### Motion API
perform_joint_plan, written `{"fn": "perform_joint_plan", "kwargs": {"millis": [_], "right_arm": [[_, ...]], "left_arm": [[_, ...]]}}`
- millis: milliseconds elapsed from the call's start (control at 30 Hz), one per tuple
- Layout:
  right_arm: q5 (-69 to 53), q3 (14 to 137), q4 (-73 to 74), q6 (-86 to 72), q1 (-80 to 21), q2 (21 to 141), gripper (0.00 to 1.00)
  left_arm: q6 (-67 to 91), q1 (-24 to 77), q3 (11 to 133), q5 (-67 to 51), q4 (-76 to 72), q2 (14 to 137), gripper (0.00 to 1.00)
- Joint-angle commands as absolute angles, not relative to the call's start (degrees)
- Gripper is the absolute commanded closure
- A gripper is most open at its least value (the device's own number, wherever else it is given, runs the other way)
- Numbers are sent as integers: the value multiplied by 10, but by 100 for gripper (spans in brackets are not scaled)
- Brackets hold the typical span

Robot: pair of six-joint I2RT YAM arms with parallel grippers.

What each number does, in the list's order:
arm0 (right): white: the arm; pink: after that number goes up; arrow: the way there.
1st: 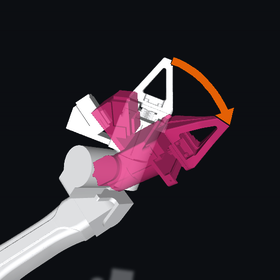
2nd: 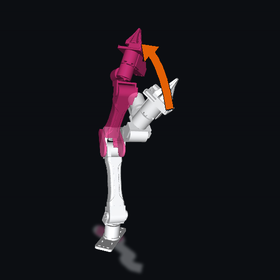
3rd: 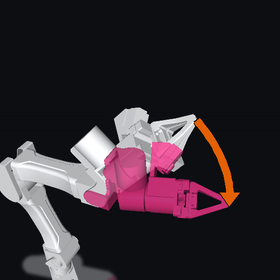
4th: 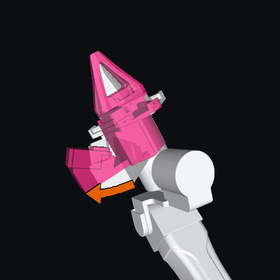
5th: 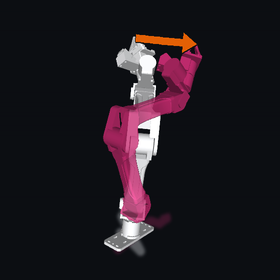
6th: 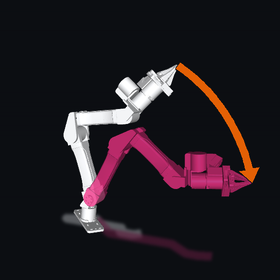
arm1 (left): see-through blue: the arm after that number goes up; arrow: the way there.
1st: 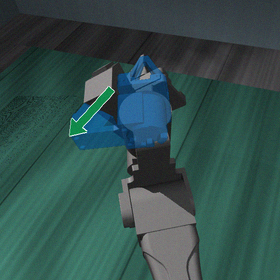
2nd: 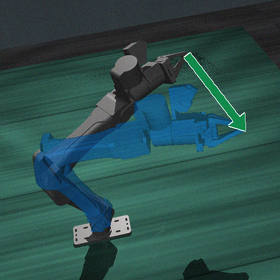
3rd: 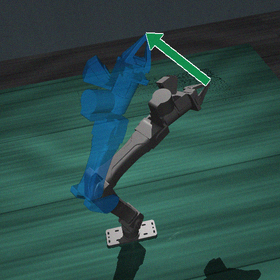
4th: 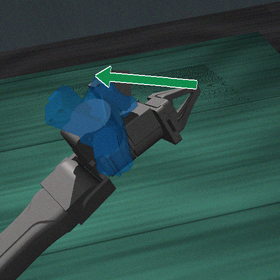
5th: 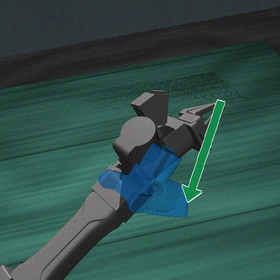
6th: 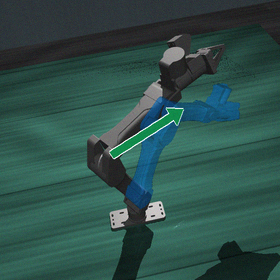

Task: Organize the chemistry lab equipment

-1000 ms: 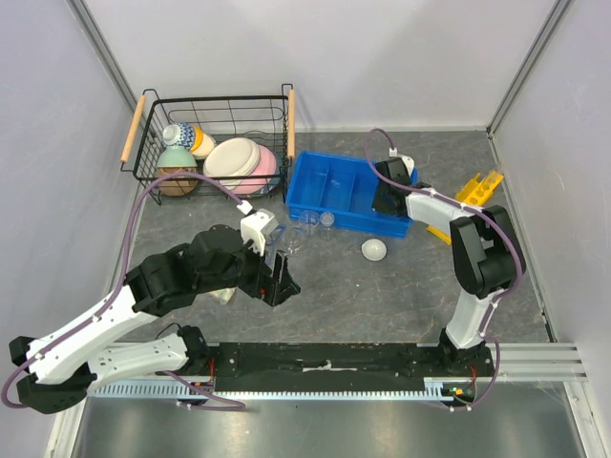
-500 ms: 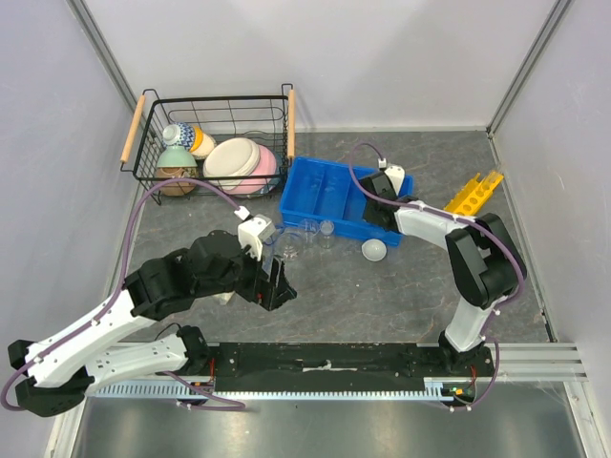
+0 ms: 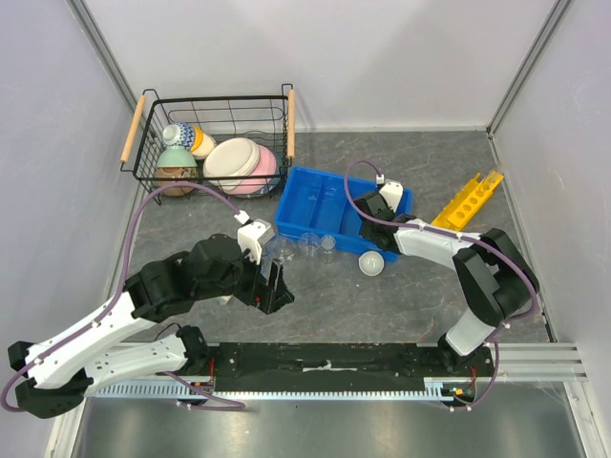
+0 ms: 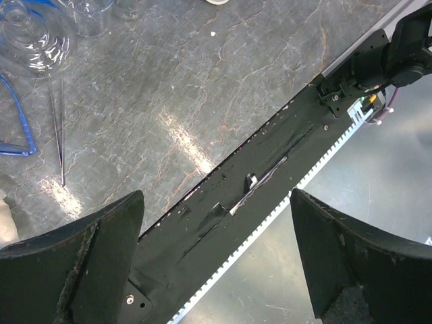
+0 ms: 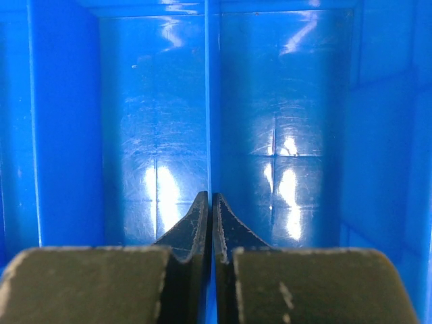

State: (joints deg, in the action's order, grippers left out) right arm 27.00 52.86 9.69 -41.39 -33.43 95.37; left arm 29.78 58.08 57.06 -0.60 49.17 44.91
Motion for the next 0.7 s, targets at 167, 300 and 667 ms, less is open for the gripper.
{"fn": "perform_joint_plan", "kwargs": {"millis": [167,300,667], "right_arm": [[185,486,207,-440,-364,978,100],[187,472,208,-454,-381,963,100],[203,401,213,-514,-447,905,100]], "left_arm": [[313,578,562,-23,479,439,5],[314,578,559,-23,479,433,5],[318,579,552,-28,479,429,5]]}}
